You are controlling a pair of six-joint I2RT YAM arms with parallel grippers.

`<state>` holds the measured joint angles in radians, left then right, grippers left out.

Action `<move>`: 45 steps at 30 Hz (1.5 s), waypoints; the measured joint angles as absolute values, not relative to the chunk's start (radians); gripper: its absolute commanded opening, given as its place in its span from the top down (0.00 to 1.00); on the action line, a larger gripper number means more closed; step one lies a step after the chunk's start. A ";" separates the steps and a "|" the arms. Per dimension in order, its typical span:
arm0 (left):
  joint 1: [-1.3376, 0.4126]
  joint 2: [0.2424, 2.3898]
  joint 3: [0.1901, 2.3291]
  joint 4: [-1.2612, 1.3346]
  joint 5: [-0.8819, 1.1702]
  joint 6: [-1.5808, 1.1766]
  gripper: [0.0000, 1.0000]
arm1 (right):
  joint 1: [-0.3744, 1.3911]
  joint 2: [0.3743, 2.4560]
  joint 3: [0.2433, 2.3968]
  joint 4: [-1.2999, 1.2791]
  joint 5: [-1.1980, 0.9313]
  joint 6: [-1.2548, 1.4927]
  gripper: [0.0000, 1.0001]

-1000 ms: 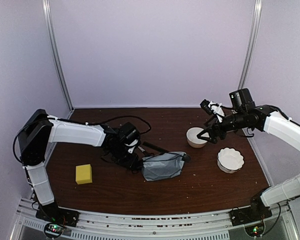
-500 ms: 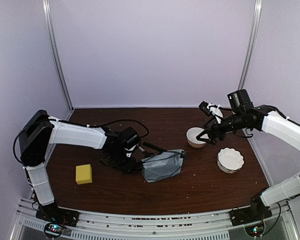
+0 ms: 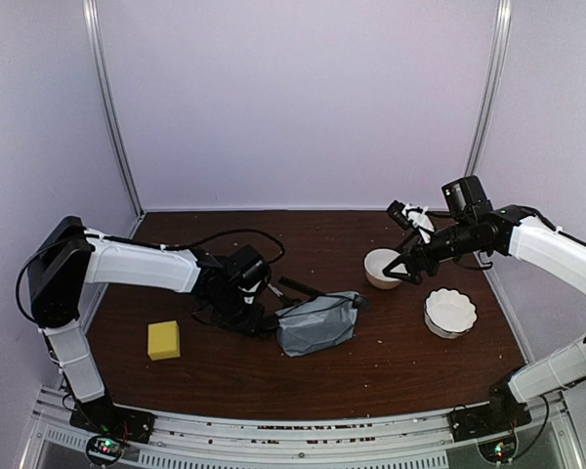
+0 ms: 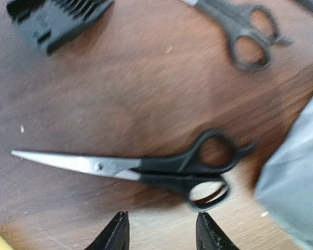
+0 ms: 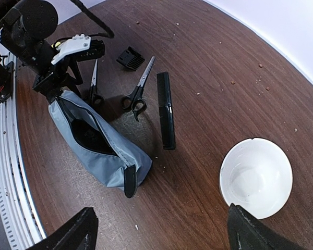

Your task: Sort the hair-cutting tools

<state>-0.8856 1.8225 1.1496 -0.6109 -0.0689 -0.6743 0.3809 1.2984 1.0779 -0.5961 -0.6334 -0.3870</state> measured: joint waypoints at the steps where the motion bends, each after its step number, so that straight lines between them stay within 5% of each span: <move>1: -0.886 1.817 1.150 -0.595 -0.061 -0.682 0.53 | 0.381 1.299 1.078 -0.596 -0.634 -0.388 0.13; 24: -0.915 1.818 1.097 -0.649 -0.164 -0.717 0.55 | 0.384 1.348 1.106 -0.675 -0.674 -0.437 0.14; 41: -0.828 1.713 0.983 -0.724 -0.140 -0.706 0.77 | 0.405 1.362 1.111 -0.702 -0.674 -0.448 0.14; 45: -0.828 1.724 0.994 -0.701 -0.103 -0.672 0.98 | 0.406 1.364 1.112 -0.706 -0.674 -0.448 0.14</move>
<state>-0.8280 1.7241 0.9936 -0.7006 -0.1028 -0.6716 0.4061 1.3636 1.1118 -0.7055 -0.6739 -0.4484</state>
